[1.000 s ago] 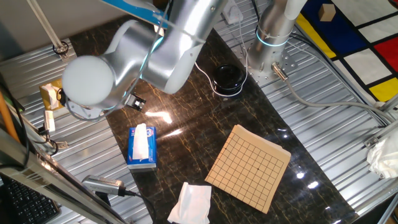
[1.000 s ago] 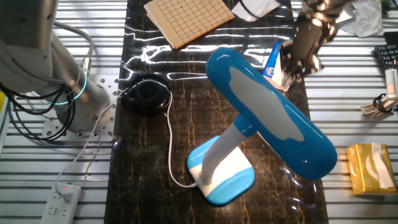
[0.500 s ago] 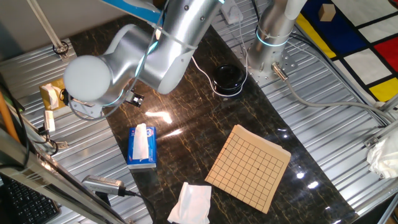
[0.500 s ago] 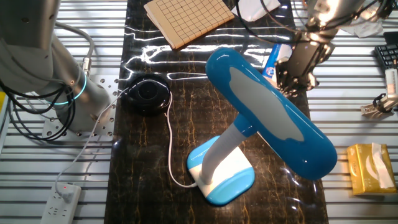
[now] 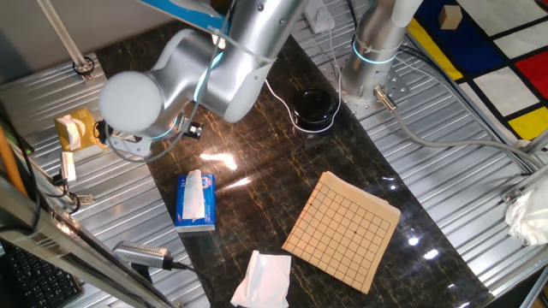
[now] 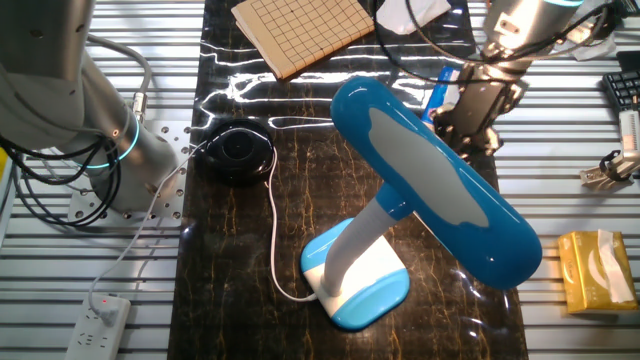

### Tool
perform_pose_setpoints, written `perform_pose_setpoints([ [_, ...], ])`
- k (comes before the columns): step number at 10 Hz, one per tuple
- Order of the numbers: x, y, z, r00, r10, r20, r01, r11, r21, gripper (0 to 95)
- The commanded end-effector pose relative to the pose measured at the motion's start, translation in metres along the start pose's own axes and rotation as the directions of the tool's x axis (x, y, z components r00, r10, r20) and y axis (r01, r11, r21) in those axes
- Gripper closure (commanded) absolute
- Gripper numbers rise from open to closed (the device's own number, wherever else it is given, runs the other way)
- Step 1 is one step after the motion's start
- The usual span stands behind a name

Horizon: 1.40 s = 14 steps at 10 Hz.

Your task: Turn off the desk lamp by pressing the button

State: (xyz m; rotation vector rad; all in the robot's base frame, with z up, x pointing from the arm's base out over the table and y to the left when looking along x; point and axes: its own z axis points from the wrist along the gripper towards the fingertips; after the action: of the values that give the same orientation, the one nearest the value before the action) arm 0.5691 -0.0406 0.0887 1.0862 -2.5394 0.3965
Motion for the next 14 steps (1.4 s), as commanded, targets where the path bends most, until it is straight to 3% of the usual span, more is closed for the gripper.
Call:
perform_pose_setpoints([
  [1,0.012,-0.002,0.011,1.0,-0.016,0.004,0.016,1.0,-0.005,95.0],
  [4,0.016,-0.004,0.014,0.999,-0.034,0.001,0.034,0.999,-0.016,95.0],
  [6,0.015,-0.004,0.014,0.999,-0.038,-0.009,0.037,0.998,-0.042,95.0],
  [10,0.009,-0.015,0.007,0.997,-0.045,-0.059,0.035,0.987,-0.157,95.0],
  [11,0.006,-0.016,0.006,0.998,-0.028,-0.054,0.016,0.975,-0.221,95.0],
  [12,0.004,-0.015,0.005,0.999,-0.017,-0.048,0.005,0.969,-0.248,95.0],
  [13,-0.002,-0.012,0.003,0.998,0.009,-0.061,-0.027,0.954,-0.297,95.0],
  [14,-0.005,-0.009,0.001,0.997,0.025,-0.071,-0.045,0.952,-0.303,95.0],
])
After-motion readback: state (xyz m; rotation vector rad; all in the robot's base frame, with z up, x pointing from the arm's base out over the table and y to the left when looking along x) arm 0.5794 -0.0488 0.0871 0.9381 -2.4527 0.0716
